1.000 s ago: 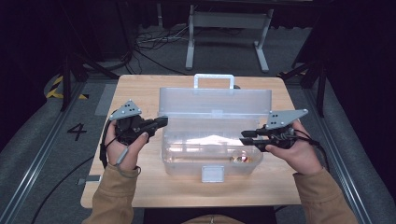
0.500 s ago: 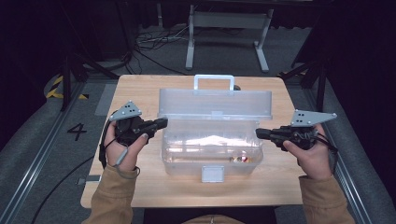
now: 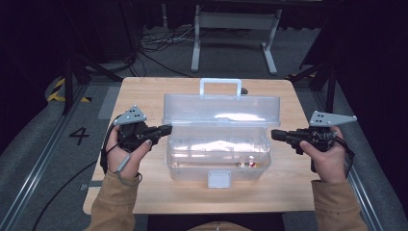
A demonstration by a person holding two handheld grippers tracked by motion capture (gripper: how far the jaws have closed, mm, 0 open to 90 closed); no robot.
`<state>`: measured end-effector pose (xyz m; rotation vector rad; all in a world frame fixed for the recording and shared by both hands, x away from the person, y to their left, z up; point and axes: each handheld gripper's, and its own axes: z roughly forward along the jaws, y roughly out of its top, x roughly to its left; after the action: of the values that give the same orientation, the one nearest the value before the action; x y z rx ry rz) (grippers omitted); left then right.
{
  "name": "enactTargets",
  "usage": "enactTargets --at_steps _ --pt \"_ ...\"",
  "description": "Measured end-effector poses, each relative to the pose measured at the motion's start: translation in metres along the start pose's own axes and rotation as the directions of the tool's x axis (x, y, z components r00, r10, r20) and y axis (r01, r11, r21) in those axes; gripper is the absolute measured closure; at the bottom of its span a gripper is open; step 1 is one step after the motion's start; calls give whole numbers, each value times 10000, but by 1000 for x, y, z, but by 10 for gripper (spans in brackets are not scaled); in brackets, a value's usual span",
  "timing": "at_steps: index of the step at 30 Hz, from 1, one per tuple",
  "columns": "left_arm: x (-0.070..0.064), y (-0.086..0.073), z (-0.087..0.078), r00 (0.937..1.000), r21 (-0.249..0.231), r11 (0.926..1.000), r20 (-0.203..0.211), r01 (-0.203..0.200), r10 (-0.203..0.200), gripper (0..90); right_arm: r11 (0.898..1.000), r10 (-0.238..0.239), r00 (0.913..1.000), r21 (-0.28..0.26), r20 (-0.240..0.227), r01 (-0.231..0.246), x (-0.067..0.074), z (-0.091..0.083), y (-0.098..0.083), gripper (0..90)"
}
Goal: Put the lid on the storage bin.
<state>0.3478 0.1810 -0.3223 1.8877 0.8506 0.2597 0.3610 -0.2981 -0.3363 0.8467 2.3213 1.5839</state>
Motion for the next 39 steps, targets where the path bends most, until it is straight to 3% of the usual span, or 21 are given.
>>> enactTargets --at_steps 1,4,19,30,39 --pt "-1 0 0 10000 112 9999 -55 -33 34 896 9995 323 9995 -40 4 -323 -2 -3 -1 900" --pt "-1 0 -1 10000 364 9993 -5 -21 21 896 9985 539 9985 35 9 -539 -3 -5 -1 900" --pt "-4 0 -1 9995 1331 9909 200 201 -230 895 9913 977 9951 866 164 -988 -5 -3 -3 900" --pt "-7 -1 -1 9996 2175 9760 219 122 -174 896 9818 770 9968 1721 234 -799 0 -2 -2 899" --pt "-7 -3 0 9991 2935 9560 410 -42 -82 896 9661 668 9976 2486 189 -694 3 1 -2 899"
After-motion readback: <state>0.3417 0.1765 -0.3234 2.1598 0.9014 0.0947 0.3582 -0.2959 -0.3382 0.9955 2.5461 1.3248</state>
